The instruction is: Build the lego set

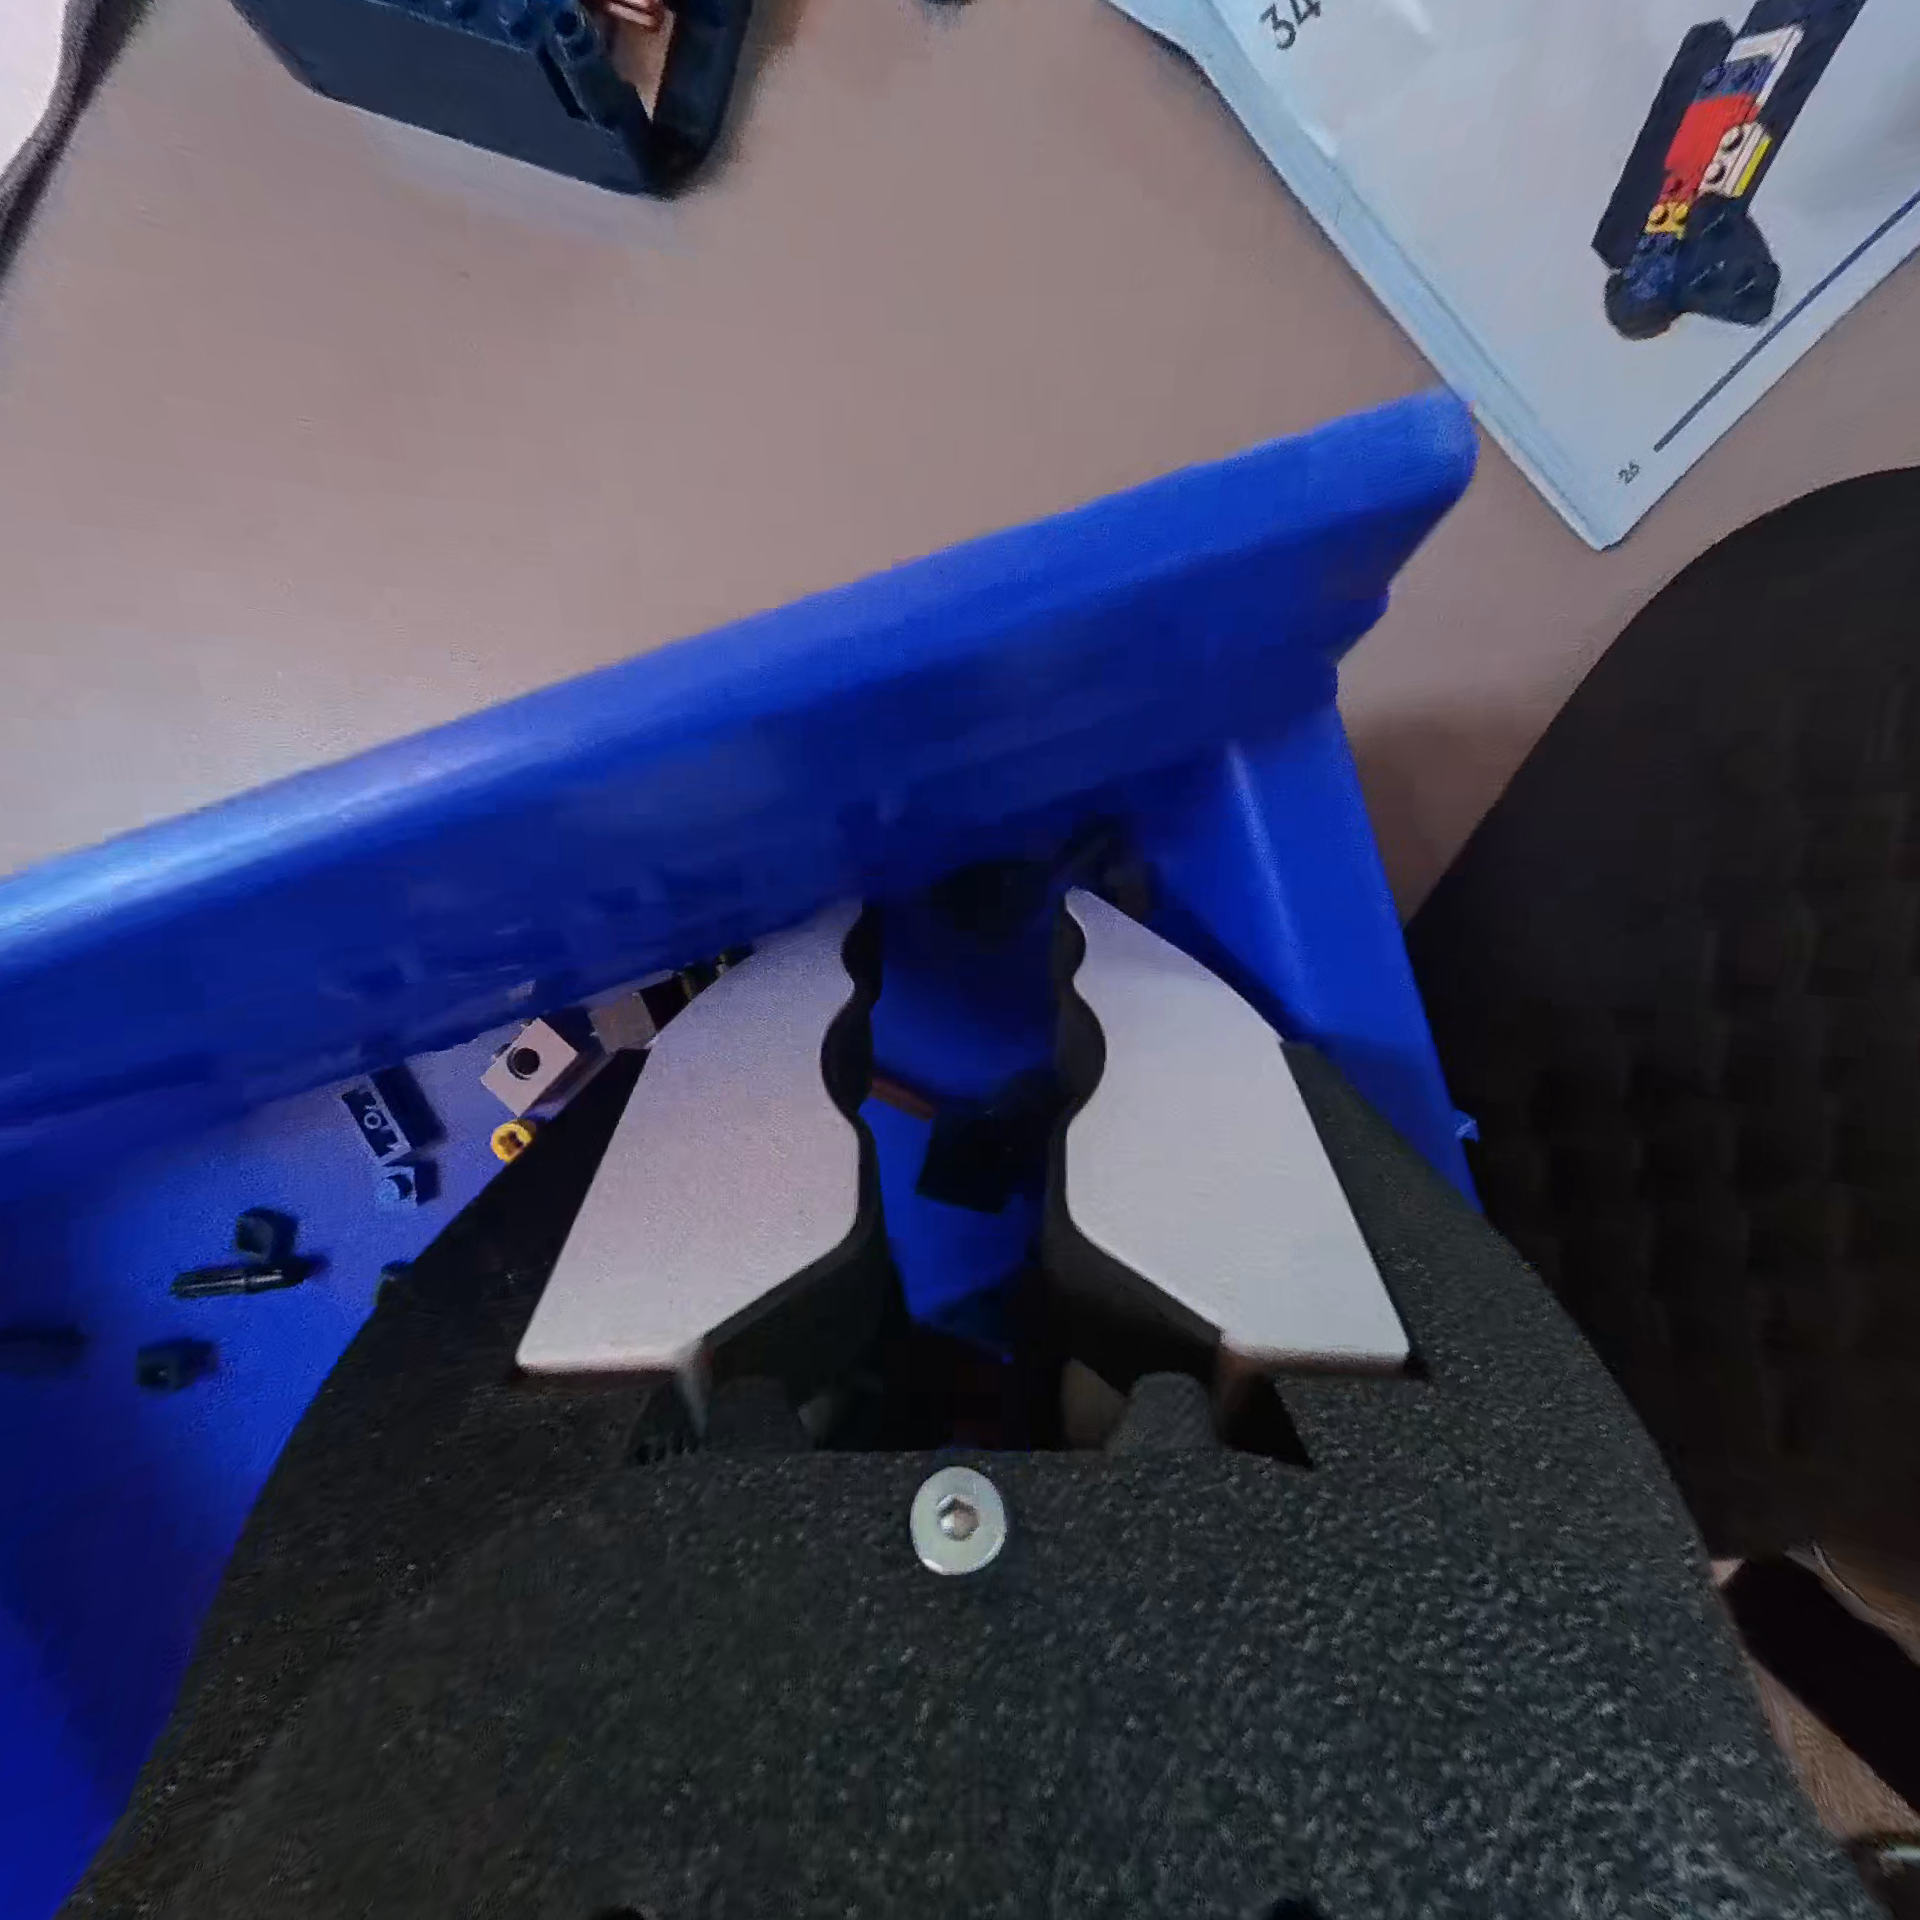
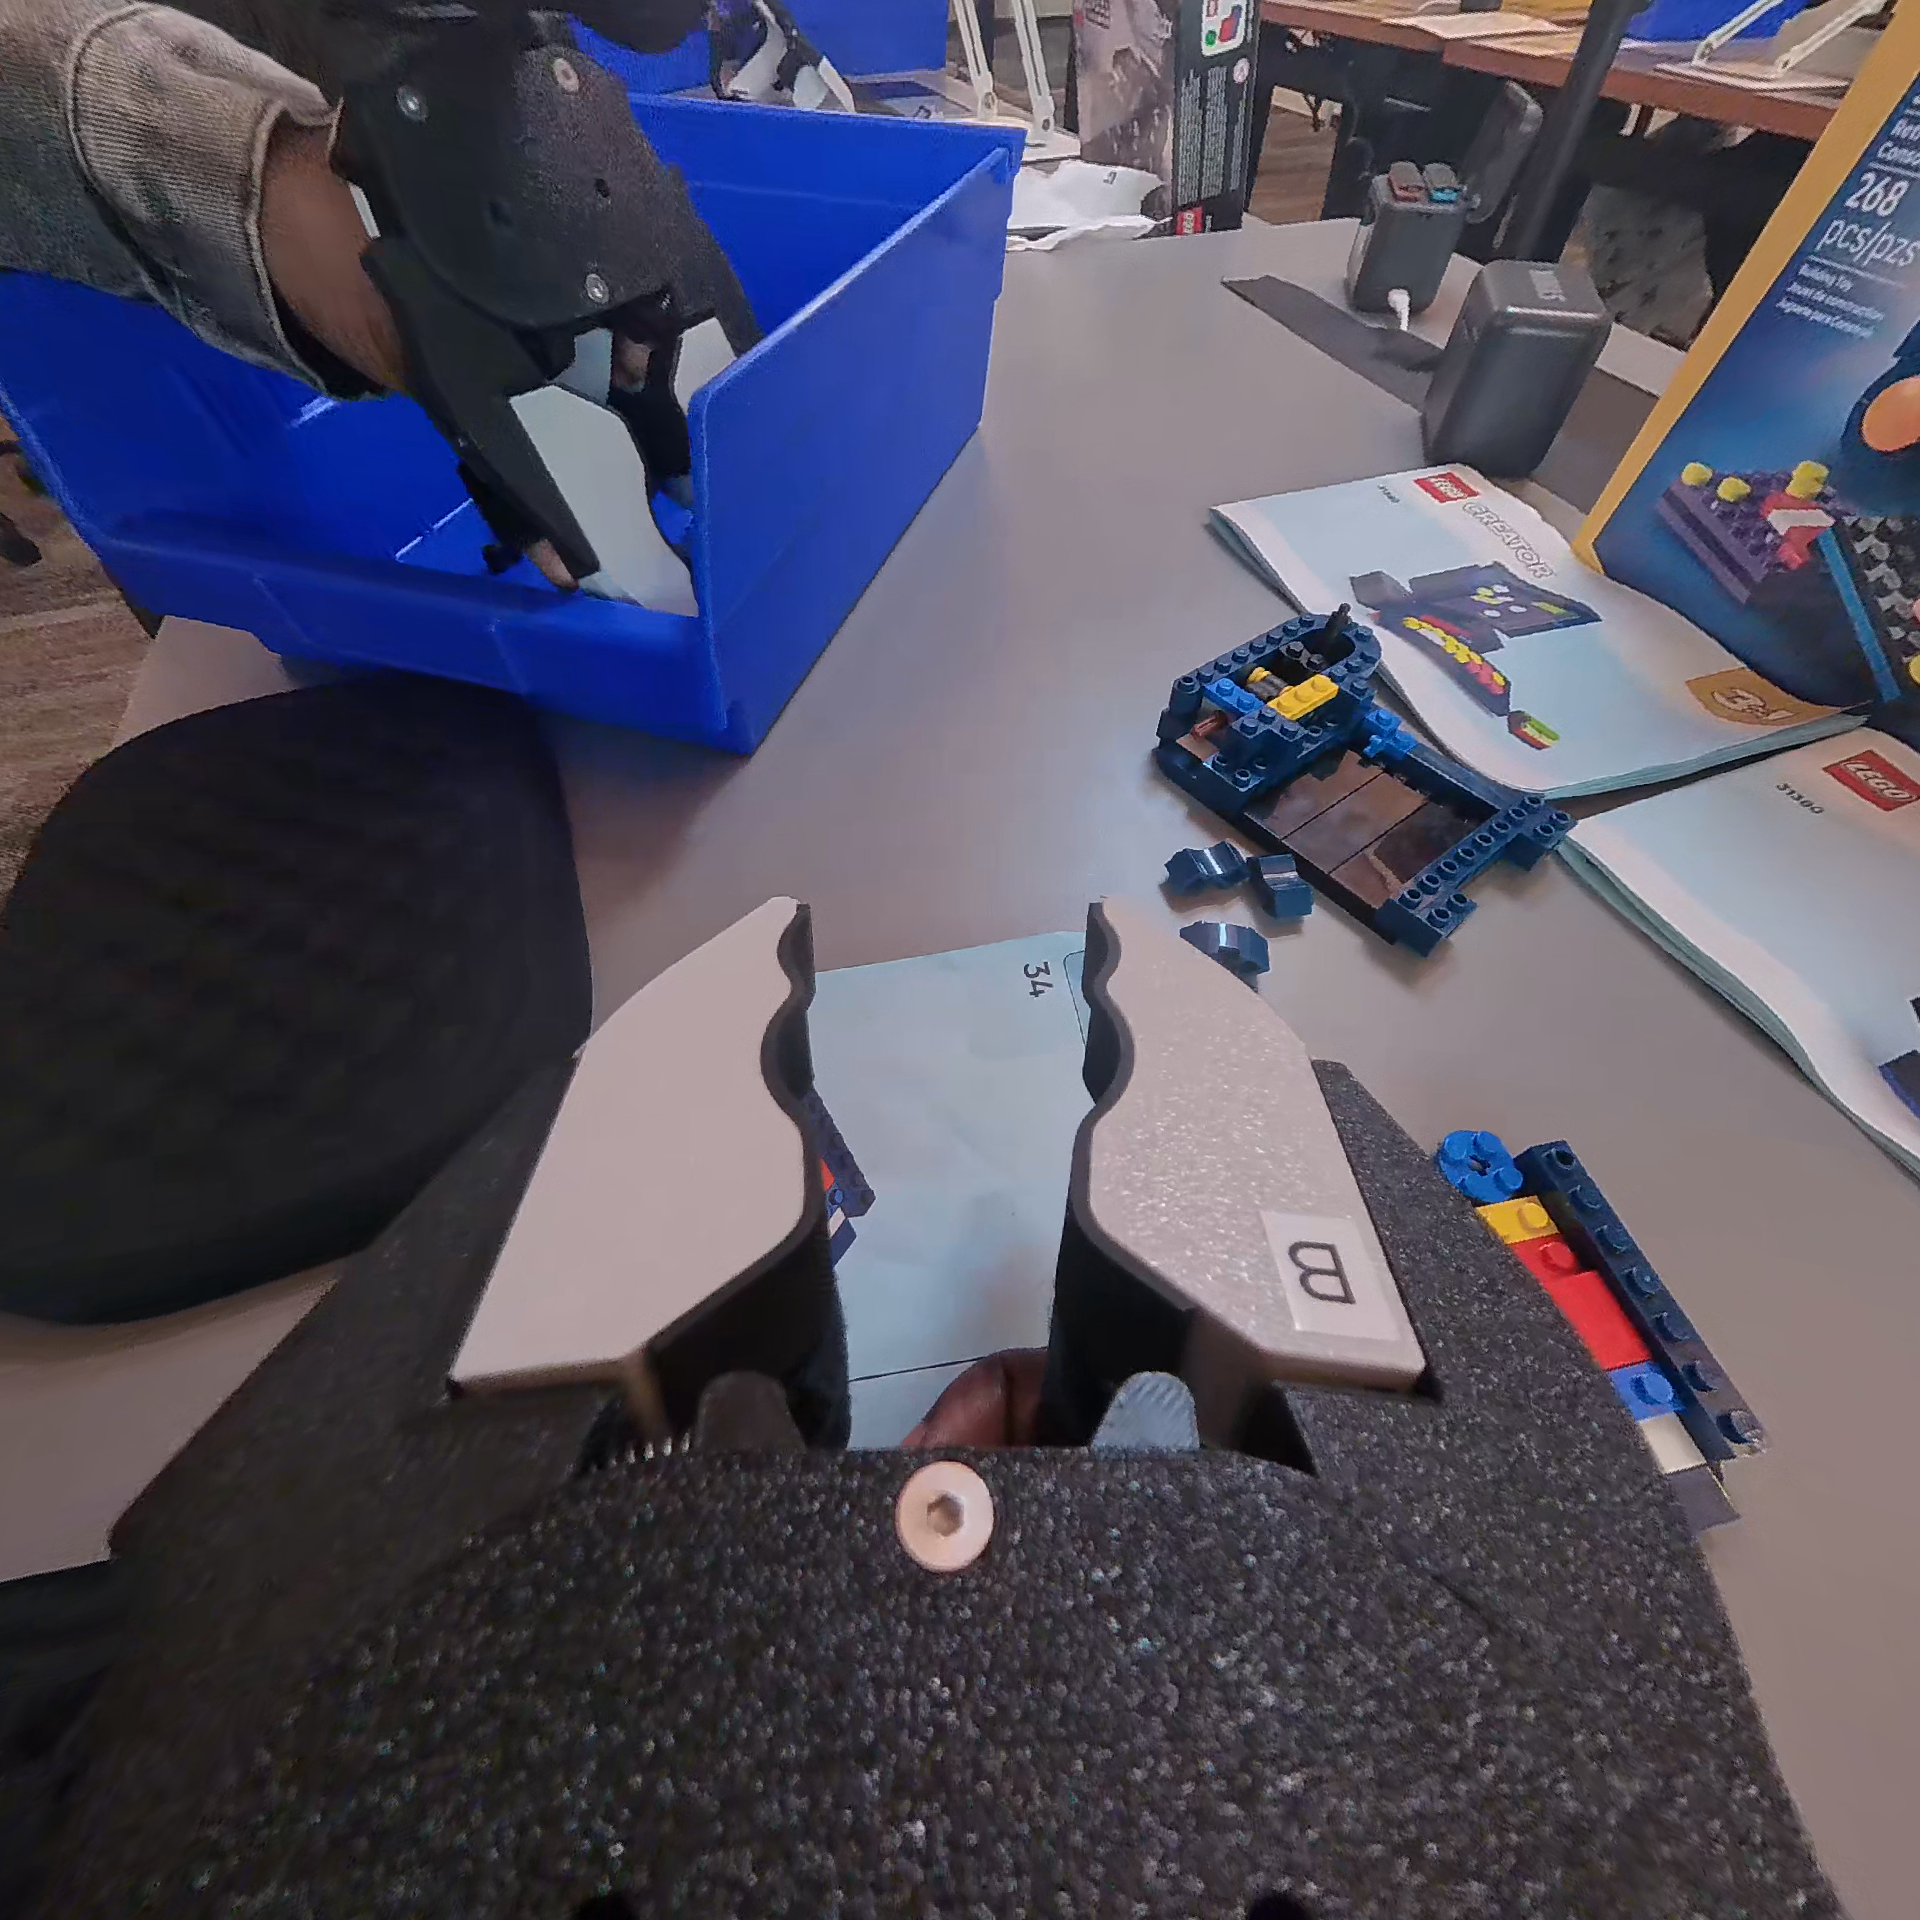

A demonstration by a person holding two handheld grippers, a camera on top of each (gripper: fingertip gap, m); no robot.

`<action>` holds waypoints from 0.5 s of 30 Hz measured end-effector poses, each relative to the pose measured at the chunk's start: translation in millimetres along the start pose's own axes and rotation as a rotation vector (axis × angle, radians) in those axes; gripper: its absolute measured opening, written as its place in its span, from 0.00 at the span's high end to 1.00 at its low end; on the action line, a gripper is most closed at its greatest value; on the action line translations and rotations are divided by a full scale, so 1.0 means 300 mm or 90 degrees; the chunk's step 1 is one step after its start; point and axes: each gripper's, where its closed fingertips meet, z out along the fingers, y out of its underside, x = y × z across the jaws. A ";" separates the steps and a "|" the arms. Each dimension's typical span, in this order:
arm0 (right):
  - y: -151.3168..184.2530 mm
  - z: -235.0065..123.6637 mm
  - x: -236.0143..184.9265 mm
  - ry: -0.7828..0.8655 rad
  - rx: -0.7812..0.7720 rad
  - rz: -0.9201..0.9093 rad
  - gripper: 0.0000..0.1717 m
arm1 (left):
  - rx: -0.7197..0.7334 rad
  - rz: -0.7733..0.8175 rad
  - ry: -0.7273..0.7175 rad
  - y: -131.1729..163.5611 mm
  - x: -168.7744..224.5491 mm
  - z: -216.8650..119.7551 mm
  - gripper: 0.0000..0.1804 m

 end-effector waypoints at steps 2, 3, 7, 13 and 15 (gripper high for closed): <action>0.002 0.002 -0.003 0.000 -0.003 -0.005 0.71 | 0.015 0.001 0.008 -0.006 0.011 0.002 0.89; 0.004 0.002 -0.005 -0.001 -0.005 -0.008 0.71 | 0.014 0.013 0.004 -0.006 0.012 0.002 0.89; 0.006 0.003 -0.006 0.002 -0.010 -0.022 0.71 | -0.008 0.048 0.017 -0.004 0.022 -0.002 0.90; -0.015 -0.002 -0.031 -0.040 0.020 0.001 0.72 | 0.042 0.083 -0.093 -0.080 -0.031 -0.170 0.90; -0.045 -0.009 -0.061 -0.092 0.057 0.054 0.75 | 0.133 0.123 -0.143 -0.172 0.001 -0.265 0.91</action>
